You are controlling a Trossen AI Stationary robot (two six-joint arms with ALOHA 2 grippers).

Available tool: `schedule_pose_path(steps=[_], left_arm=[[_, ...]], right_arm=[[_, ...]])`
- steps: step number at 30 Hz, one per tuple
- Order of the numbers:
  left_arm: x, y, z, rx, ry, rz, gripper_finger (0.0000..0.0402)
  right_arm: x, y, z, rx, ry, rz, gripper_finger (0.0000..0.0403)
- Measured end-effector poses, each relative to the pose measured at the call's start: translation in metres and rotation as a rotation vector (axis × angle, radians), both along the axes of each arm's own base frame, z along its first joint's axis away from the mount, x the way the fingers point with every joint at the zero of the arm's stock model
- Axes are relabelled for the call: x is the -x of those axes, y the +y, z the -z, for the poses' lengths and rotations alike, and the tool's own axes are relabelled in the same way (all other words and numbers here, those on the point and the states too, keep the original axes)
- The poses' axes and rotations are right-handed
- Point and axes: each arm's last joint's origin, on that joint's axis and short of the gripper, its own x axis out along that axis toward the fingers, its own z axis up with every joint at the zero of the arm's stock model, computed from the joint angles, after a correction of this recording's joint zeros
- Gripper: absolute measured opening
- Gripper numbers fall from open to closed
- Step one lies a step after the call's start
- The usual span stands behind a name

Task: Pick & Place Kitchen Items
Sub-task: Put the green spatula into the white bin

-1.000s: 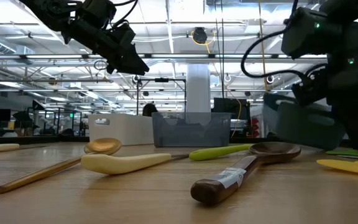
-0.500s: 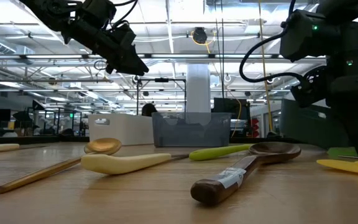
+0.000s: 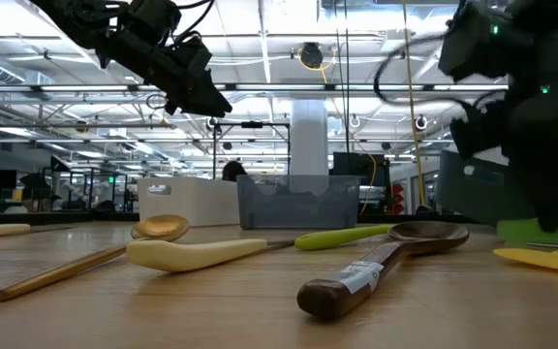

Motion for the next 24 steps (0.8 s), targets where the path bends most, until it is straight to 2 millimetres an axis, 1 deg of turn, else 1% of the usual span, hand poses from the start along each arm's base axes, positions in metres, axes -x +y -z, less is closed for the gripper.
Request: schedule_pose_path(steps=[3, 7, 11, 17, 22, 24], left_arm=[[0.0, 0.0, 0.0, 0.0, 0.0, 0.0, 0.0166], [0.0, 0.0, 0.0, 0.0, 0.0, 0.0, 0.0166], [0.0, 0.0, 0.0, -0.003, -0.006, 0.0, 0.0166], [-0.003, -0.004, -0.002, -0.015, -0.025, 0.026, 0.0166], [-0.009, -0.014, -0.003, -0.015, -0.038, 0.087, 0.0166], [-0.012, -0.02, -0.004, -0.012, -0.04, 0.115, 0.0166]], right_arm=[[-0.005, 0.0, -0.013, 0.005, -0.137, -0.029, 0.0019], [-0.003, -0.002, -0.02, 0.012, -0.205, -0.054, 0.0019], [-0.007, -0.007, -0.033, 0.084, -0.34, -0.09, 0.0019], [-0.018, -0.023, -0.052, 0.315, -0.577, -0.099, 0.0019], [-0.029, -0.04, -0.071, 0.577, -0.752, -0.104, 0.0024], [-0.033, -0.046, -0.077, 0.649, -0.809, -0.118, 0.0024]])
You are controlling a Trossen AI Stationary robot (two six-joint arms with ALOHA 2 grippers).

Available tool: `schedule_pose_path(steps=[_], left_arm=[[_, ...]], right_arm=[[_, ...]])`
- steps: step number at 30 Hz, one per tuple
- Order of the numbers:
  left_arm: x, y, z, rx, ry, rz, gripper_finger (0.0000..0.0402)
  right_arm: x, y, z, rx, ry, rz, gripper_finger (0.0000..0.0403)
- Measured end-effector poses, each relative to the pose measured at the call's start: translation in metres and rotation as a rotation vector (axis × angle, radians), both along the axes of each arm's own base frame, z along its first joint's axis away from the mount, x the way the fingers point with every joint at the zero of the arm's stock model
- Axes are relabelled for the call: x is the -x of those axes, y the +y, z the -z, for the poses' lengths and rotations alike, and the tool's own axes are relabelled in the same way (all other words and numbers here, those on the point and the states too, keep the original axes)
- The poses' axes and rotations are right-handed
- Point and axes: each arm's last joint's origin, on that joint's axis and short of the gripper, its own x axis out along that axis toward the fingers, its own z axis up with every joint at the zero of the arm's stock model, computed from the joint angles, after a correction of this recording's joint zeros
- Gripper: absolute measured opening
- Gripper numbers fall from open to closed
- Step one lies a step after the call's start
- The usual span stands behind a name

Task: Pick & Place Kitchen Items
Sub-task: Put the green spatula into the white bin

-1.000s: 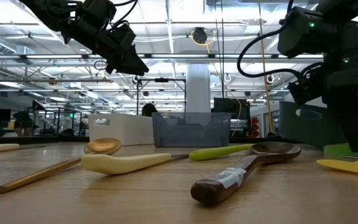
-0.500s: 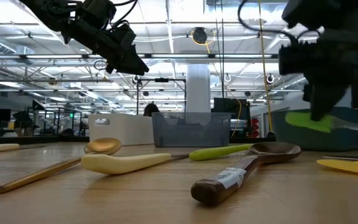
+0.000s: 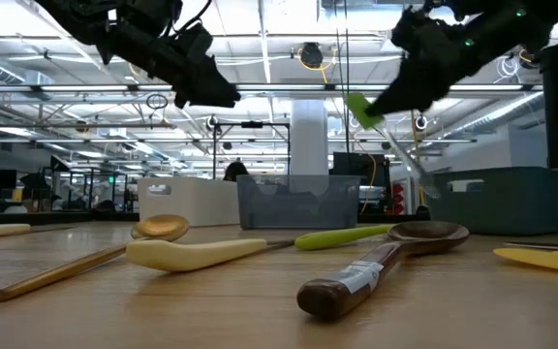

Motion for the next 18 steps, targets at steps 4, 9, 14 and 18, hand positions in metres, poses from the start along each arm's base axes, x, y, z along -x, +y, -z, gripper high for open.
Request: schedule_pose_path(steps=[4, 9, 14, 18], left_arm=[[-0.006, -0.014, -0.001, -0.002, -0.007, 0.055, 0.0166], [-0.026, -0.03, 0.001, -0.034, -0.094, 0.131, 0.0166], [-0.054, -0.041, 0.013, -0.084, -0.196, 0.194, 0.0166], [-0.07, -0.042, 0.027, -0.098, -0.263, 0.206, 0.0166]], right_arm=[[-0.009, -0.01, -0.01, 0.099, -0.12, -0.002, 0.002], [-0.018, -0.018, -0.014, 0.17, -0.193, 0.007, 0.0024], [-0.024, -0.024, -0.019, 0.213, -0.287, 0.024, 0.0023], [-0.026, -0.024, -0.026, 0.24, -0.361, 0.022, 0.0024]])
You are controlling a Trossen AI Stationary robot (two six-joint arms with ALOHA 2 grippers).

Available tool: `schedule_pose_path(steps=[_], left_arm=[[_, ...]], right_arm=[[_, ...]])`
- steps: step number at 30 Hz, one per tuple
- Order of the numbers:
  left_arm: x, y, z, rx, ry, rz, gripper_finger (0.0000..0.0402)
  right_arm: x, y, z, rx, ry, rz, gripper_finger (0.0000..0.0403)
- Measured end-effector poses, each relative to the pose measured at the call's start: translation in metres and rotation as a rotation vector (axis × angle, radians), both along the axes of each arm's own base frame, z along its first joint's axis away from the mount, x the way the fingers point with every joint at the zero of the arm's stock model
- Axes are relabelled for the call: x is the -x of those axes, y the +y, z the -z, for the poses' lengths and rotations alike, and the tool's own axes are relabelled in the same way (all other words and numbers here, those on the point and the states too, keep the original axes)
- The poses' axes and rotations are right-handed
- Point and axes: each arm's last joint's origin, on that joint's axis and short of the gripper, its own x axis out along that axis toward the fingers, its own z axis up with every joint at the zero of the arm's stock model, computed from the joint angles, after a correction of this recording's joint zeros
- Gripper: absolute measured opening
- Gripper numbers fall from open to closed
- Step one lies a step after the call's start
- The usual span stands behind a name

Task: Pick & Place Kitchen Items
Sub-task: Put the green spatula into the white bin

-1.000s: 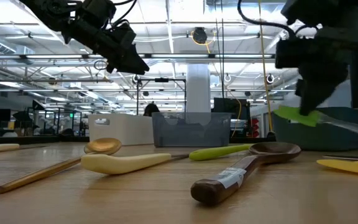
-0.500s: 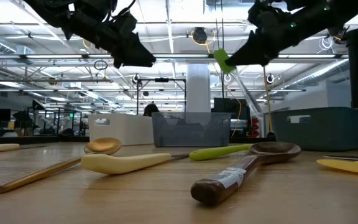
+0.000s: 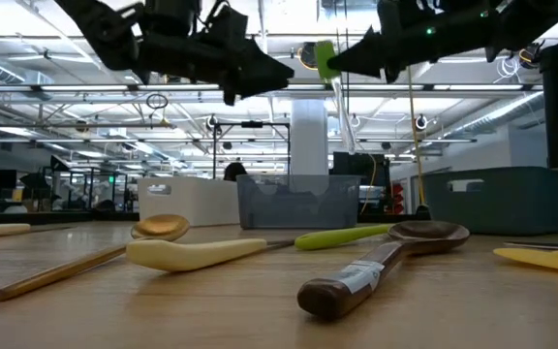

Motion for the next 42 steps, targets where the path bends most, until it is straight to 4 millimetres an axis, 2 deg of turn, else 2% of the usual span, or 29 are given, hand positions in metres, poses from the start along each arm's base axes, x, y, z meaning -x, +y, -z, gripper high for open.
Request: schedule_pose_path(steps=[6, 10, 19, 24, 27, 34, 38, 42], left_arm=[[-0.019, 0.003, 0.021, -0.022, -0.103, 0.002, 0.0166], [-0.031, 0.006, 0.027, -0.03, -0.095, 0.017, 0.0166], [-0.06, 0.011, 0.013, -0.083, -0.112, 0.07, 0.0166], [-0.069, 0.013, 0.006, -0.115, -0.058, 0.069, 0.0164], [-0.071, 0.013, 0.005, -0.116, -0.04, 0.069, 0.0139], [-0.071, 0.014, 0.005, -0.109, -0.035, 0.06, 0.0015], [-0.071, 0.016, 0.006, -0.071, -0.034, 0.055, 0.0014], [-0.067, 0.019, 0.009, -0.021, 0.039, 0.048, 0.0006]], right_arm=[[-0.001, 0.0, -0.007, 0.017, -0.074, -0.071, 0.0024], [0.0, -0.004, -0.009, 0.02, -0.091, -0.051, 0.0025], [0.002, -0.015, -0.013, 0.019, -0.127, -0.061, 0.0024], [0.003, -0.018, -0.013, 0.021, -0.128, -0.061, 0.0025], [0.003, -0.02, -0.013, 0.023, -0.128, -0.053, 0.0026], [0.004, -0.023, -0.012, 0.026, -0.122, -0.044, 0.0027], [0.004, -0.023, -0.011, 0.038, -0.101, -0.042, 0.0039], [0.004, -0.023, -0.006, 0.028, -0.046, -0.038, 0.0071]])
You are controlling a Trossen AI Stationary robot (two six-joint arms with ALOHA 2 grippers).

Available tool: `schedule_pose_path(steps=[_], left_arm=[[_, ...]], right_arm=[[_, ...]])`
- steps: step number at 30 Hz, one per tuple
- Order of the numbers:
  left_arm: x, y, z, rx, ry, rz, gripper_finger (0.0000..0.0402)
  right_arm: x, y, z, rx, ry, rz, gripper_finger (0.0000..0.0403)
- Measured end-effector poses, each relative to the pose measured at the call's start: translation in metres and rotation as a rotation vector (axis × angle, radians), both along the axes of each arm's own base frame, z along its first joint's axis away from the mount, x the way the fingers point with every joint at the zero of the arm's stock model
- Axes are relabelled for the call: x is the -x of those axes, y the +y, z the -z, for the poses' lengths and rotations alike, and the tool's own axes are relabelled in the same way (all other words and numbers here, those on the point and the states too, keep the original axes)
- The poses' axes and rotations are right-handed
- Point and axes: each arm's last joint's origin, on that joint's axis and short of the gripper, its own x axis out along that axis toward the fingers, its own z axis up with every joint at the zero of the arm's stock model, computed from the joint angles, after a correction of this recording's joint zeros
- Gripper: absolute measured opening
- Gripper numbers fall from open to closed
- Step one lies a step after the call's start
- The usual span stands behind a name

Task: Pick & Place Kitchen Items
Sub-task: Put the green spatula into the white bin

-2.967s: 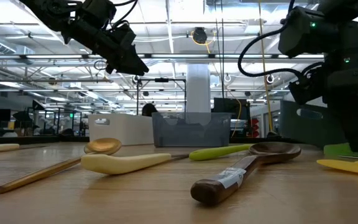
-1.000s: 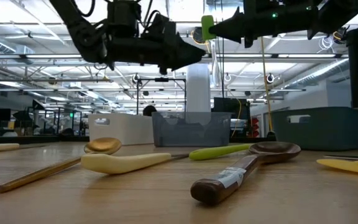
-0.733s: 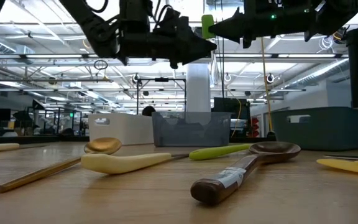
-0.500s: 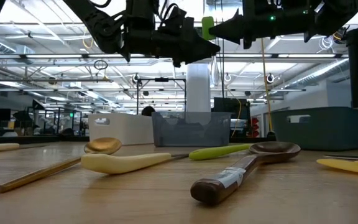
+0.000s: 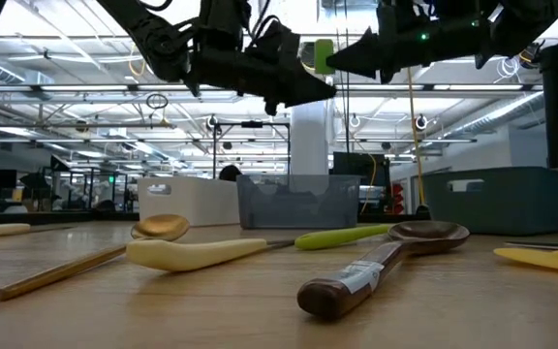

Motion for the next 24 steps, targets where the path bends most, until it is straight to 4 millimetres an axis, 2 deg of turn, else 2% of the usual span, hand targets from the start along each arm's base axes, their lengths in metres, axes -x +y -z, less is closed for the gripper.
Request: schedule_pose_path(steps=[7, 12, 15, 19, 24], left_arm=[[0.025, 0.005, -0.021, 0.082, 0.154, -0.046, 0.0005], [0.058, 0.008, -0.044, 0.147, 0.281, -0.1, 0.0004], [0.08, 0.015, -0.052, 0.181, 0.361, -0.225, 0.0006], [0.106, 0.033, -0.055, 0.207, 0.454, -0.387, 0.0003], [0.133, 0.073, -0.043, 0.305, 0.552, -0.551, 0.0004]], right_arm=[[0.0, 0.0, 0.008, -0.018, 0.077, 0.002, 0.0133], [0.001, 0.0, 0.012, -0.067, 0.105, 0.005, 0.0157], [0.001, 0.0, 0.013, -0.073, 0.119, 0.003, 0.0161], [0.001, 0.0, 0.012, -0.072, 0.113, 0.002, 0.016], [0.001, 0.0, 0.011, -0.069, 0.1, 0.001, 0.0156]])
